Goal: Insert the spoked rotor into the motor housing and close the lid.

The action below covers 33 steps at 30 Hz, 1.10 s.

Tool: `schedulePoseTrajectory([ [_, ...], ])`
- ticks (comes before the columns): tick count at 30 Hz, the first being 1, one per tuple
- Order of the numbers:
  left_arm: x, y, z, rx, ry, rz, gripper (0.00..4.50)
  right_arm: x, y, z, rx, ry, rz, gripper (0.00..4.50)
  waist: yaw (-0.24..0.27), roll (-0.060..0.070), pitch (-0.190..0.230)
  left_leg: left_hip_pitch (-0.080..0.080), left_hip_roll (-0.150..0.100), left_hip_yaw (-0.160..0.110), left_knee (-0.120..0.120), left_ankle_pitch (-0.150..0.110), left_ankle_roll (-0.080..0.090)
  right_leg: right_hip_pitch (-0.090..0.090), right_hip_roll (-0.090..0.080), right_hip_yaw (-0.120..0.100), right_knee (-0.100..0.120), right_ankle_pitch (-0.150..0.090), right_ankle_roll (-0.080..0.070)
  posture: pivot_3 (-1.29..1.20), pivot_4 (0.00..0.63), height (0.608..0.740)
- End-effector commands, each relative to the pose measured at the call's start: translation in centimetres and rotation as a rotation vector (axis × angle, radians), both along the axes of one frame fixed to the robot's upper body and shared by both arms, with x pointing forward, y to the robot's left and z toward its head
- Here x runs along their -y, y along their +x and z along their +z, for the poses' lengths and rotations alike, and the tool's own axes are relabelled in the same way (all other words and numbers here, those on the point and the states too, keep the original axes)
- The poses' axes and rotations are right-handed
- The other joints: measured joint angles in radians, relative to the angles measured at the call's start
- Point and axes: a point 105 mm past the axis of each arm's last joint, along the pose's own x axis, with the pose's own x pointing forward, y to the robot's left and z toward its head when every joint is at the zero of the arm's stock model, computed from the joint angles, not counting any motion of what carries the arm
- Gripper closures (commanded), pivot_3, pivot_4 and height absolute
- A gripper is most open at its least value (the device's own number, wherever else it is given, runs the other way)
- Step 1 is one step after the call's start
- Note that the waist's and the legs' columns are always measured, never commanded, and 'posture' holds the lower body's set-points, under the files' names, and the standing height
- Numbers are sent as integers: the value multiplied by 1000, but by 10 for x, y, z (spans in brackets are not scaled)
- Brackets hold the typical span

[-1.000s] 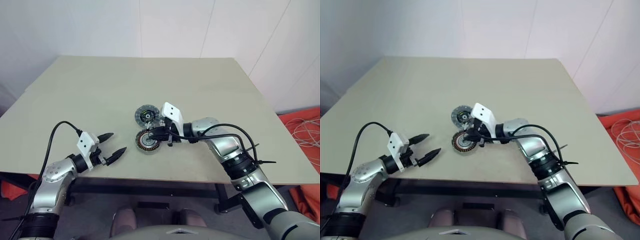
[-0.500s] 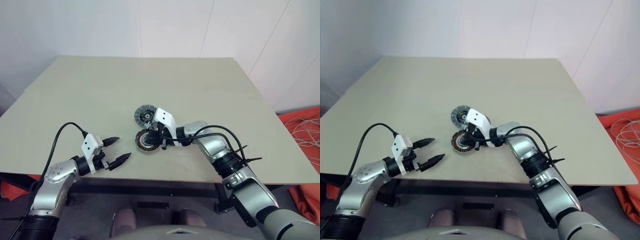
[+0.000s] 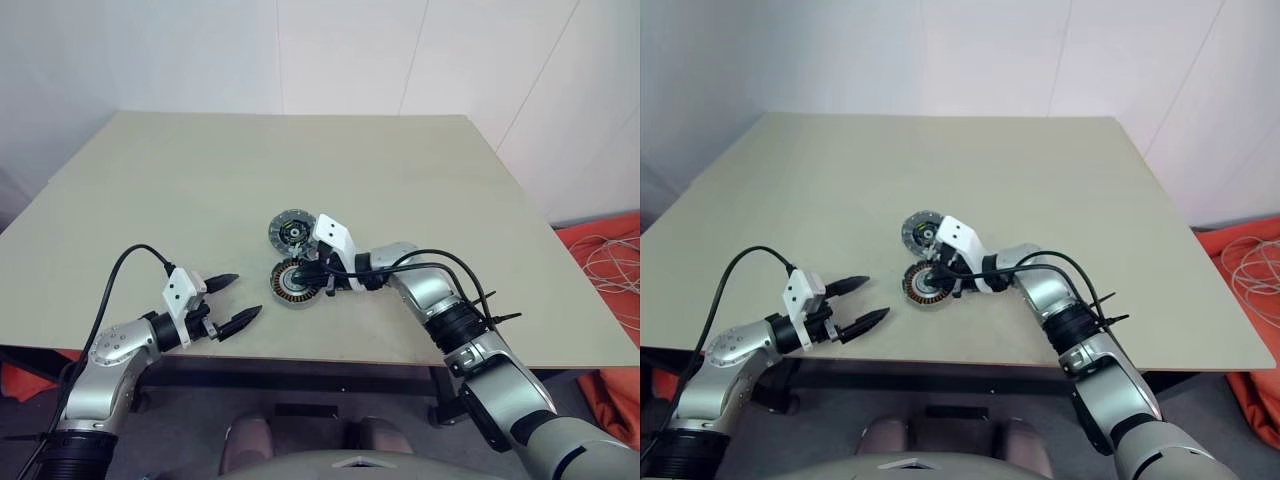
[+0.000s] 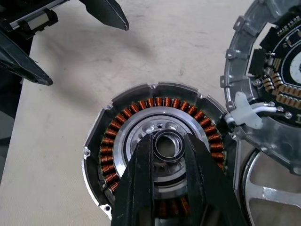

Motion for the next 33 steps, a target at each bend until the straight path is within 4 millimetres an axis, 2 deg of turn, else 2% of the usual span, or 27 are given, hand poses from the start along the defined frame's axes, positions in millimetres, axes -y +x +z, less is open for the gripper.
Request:
schedulePoseTrajectory([
  [1,3,4,14,61,3,-15,0,-1,4,14,39,33,-5,3906,0,0,0,0,0,0,0,0,0,0,0,0,0,0,0,0,0,740],
  [33,3,8,10,66,14,-7,0,-6,-5,5,-1,35,14,3906,0,0,0,0,0,0,0,0,0,0,0,0,0,0,0,0,0,740],
])
